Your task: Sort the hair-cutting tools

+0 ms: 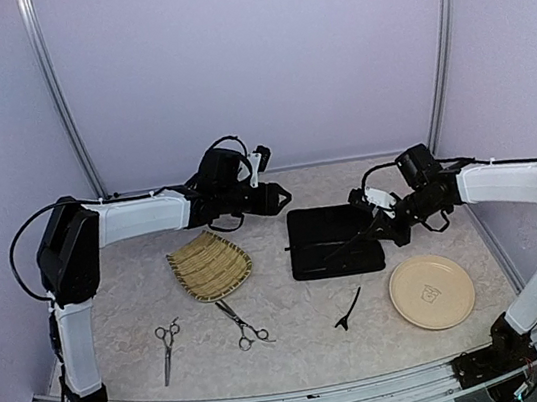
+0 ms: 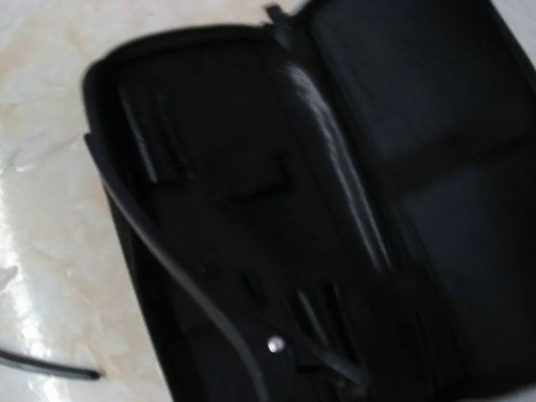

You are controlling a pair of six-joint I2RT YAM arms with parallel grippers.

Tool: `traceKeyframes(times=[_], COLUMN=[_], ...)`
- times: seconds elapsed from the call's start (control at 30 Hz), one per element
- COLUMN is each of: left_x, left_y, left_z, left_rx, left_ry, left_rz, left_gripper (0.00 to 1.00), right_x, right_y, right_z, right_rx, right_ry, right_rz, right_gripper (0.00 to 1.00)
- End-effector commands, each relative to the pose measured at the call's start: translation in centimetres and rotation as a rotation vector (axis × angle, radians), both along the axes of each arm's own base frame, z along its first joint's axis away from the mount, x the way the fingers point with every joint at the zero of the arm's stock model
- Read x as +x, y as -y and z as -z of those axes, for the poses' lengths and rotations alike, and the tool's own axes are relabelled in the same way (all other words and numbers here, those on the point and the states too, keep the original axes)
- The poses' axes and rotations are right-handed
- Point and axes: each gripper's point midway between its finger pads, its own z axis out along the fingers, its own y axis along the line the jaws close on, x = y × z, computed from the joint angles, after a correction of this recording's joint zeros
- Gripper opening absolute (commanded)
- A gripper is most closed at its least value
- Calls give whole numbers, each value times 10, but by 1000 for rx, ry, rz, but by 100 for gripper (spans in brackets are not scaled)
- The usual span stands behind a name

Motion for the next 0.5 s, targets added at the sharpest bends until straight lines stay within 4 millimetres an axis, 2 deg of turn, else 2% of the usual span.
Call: traceKeyframes(times=[0.0,0.23,0.47], left_x=[24,47,45], left_y=[1,16,29], left_z=[37,71,95], left_rx=[15,6,-19], left_ry=[-94,-156,-221], left_rz=[-49,-43,-18], left_gripper=[57,56,46], right_x=[7,1,-1], right_y=[24,47,55], right_z=[-16,-23,-24], right_rx=[43,34,27], right_ry=[29,50,67], right_rz=[112,171,197], right_gripper=[0,0,0])
